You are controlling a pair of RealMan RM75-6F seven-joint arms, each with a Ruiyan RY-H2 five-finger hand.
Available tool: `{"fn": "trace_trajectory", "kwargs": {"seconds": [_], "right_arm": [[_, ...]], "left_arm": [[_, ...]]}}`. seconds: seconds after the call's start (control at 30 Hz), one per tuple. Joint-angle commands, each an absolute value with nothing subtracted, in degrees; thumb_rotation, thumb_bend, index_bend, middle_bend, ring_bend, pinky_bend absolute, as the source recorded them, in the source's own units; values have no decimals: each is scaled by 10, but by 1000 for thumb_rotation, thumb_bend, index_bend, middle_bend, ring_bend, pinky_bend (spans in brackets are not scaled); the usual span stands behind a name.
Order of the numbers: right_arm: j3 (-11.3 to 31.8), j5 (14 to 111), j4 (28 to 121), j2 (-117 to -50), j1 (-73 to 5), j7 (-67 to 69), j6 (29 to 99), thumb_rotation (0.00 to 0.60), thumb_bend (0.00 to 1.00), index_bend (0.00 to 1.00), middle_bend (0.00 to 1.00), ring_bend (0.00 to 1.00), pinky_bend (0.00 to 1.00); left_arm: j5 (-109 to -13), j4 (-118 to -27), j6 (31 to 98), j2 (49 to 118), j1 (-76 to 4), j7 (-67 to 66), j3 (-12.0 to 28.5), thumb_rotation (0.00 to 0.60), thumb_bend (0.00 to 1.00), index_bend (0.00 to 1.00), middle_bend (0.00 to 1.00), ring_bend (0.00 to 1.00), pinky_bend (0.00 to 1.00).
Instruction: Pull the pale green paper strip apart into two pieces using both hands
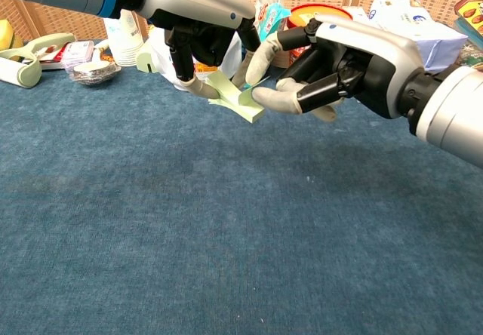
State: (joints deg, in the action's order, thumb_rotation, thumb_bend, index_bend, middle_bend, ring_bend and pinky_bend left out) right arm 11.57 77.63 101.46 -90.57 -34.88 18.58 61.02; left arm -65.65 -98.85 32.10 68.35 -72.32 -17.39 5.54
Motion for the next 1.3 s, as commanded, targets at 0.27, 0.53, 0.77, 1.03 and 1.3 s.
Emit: {"fn": "trace_trajectory", "kwargs": {"seconds": [0.27, 0.53, 0.77, 1.03, 1.3], "right_arm": [[118, 774, 1011, -911, -349, 187, 613, 600, 393, 533, 1000, 996, 856], [121, 777, 1005, -923, -347, 189, 622, 600, 393, 544, 1000, 1000, 856], [122, 779, 999, -932, -345, 184, 632, 600, 405, 565, 1000, 1000, 869], [125, 776, 994, -942, -341, 180, 643, 600, 422, 628, 1000, 1000, 907], [127, 775, 991, -948, -337, 174, 651, 600, 426, 668, 1000, 1000, 921]], "left_arm": [[-656, -988, 321, 684, -724, -173, 55, 600, 382, 634, 1000, 1000, 1000], [-657, -989, 321, 684, -725, -173, 55, 600, 382, 634, 1000, 1000, 1000], [-658, -989, 322, 685, -724, -171, 54, 600, 382, 634, 1000, 1000, 1000], [-659, -988, 322, 684, -724, -168, 54, 600, 382, 634, 1000, 1000, 1000], [-661, -987, 321, 686, -725, -167, 55, 600, 382, 634, 1000, 1000, 1000]]}}
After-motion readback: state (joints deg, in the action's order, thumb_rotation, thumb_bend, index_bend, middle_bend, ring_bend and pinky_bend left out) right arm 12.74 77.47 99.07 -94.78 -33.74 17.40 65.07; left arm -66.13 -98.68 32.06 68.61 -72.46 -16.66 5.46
